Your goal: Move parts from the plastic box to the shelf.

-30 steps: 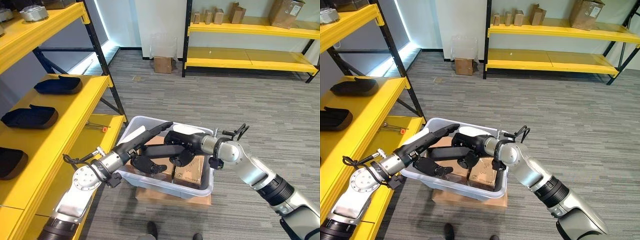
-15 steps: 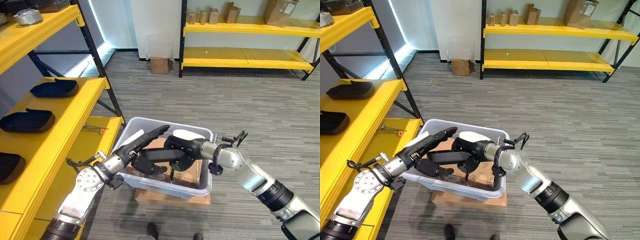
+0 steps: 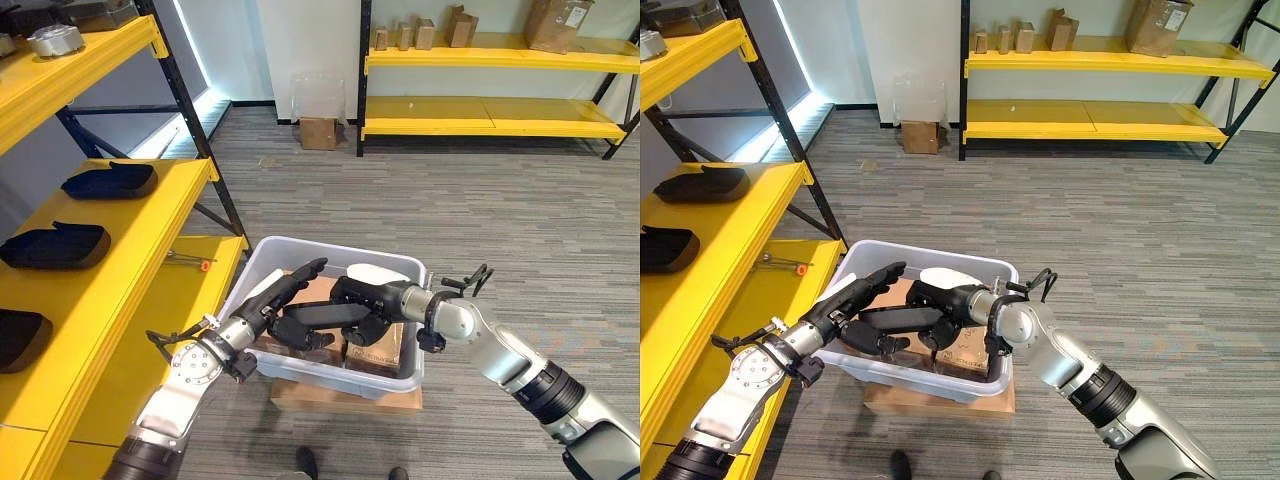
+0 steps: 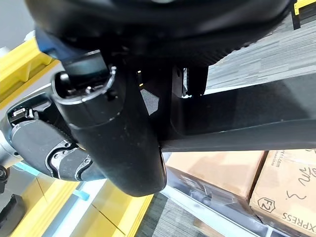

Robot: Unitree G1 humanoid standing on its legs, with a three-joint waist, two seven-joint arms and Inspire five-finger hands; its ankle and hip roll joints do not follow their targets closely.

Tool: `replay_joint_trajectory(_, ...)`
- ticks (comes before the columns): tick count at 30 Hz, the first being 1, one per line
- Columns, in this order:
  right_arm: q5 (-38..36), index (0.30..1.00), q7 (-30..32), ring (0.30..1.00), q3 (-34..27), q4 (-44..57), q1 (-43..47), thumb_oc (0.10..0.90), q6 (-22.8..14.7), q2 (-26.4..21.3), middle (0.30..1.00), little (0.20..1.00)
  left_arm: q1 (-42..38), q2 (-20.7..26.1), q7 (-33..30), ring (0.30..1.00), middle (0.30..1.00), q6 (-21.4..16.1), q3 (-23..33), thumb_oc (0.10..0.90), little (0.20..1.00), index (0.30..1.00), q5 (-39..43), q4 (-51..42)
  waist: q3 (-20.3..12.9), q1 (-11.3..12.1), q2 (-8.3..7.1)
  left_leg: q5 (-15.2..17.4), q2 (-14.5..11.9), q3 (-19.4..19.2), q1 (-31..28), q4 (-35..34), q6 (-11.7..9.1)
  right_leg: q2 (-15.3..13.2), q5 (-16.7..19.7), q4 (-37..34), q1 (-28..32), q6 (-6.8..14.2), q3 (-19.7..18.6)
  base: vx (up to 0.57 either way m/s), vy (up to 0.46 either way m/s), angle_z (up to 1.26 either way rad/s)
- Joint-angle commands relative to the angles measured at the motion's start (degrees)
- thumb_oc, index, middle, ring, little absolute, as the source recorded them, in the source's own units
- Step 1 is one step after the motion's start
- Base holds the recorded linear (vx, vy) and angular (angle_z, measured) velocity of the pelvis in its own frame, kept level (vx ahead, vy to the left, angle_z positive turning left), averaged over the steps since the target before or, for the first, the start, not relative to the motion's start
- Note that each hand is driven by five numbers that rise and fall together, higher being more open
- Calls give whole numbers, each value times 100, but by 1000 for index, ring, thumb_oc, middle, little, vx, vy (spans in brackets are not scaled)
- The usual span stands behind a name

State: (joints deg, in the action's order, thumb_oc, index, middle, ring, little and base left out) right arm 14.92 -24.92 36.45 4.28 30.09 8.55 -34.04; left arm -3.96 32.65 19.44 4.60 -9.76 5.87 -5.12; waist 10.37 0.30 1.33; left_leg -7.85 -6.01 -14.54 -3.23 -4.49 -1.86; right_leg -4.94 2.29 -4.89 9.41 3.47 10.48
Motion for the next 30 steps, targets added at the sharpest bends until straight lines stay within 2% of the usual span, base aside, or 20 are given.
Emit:
replay_joint_trajectory(1, -123, 300, 755, 300, -444, 554, 988, 400, -369, 518, 300, 300, -536, -23, 107, 1000, 1000, -329, -399, 900, 1000, 1000, -142, 26, -408, 104, -108, 459, -700, -18, -421, -51, -592, -581, 33, 126, -161, 452, 470, 2, 10, -3)
replay_joint_trajectory(8, -60, 300, 865, 300, -409, 570, 1014, 400, -335, 470, 300, 300, -663, 201, 108, 1000, 1000, -1088, -397, 900, 1000, 1000, -579, -127, -399, 73, -85, 459, -699, -45, -423, -51, -594, -589, 45, 125, -176, 462, 449, -4, 6, -4)
replay_joint_trajectory(12, -48, 300, 888, 300, -377, 602, 1007, 400, -359, 444, 300, 300, -727, 284, 252, 1000, 1000, -1263, -390, 900, 1000, 1000, -520, -232, -398, 51, -65, 459, -701, -59, -422, -51, -595, -605, 49, 132, -190, 474, 442, 0, 0, 0)
replay_joint_trajectory(22, -27, 300, 930, 300, -358, 583, 1011, 400, -398, 423, 300, 300, -748, 357, 608, 1000, 1000, -1047, -502, 900, 1000, 1000, -286, -303, -390, 29, -35, 461, -695, -64, -428, -51, -588, -610, 57, 121, -190, 481, 417, 0, 0, 0)
replay_joint_trajectory(23, -32, 300, 950, 300, -345, 591, 1010, 400, -414, 407, 300, 300, -712, 363, 748, 1000, 1000, -735, -548, 900, 1000, 1000, -121, -270, -392, 21, -30, 462, -692, -71, -433, -51, -585, -607, 56, 122, -192, 483, 411, 0, 0, 0)
replay_joint_trajectory(26, -66, 300, 943, 300, -359, 584, 1023, 400, -446, 370, 300, 300, -686, 367, 779, 1000, 1000, -819, -601, 900, 1000, 1000, -69, -250, -386, 10, -17, 453, -693, -80, -433, -51, -587, -609, 57, 129, -202, 480, 402, 0, 0, 0)
replay_joint_trajectory(30, -77, 300, 939, 300, -374, 623, 1039, 400, -424, 381, 300, 300, -667, 335, 711, 1000, 1000, -730, -641, 900, 1000, 1000, 0, -290, -375, 3, -7, 451, -685, -93, -432, -51, -584, -613, 56, 132, -206, 479, 397, 0, 0, 0)
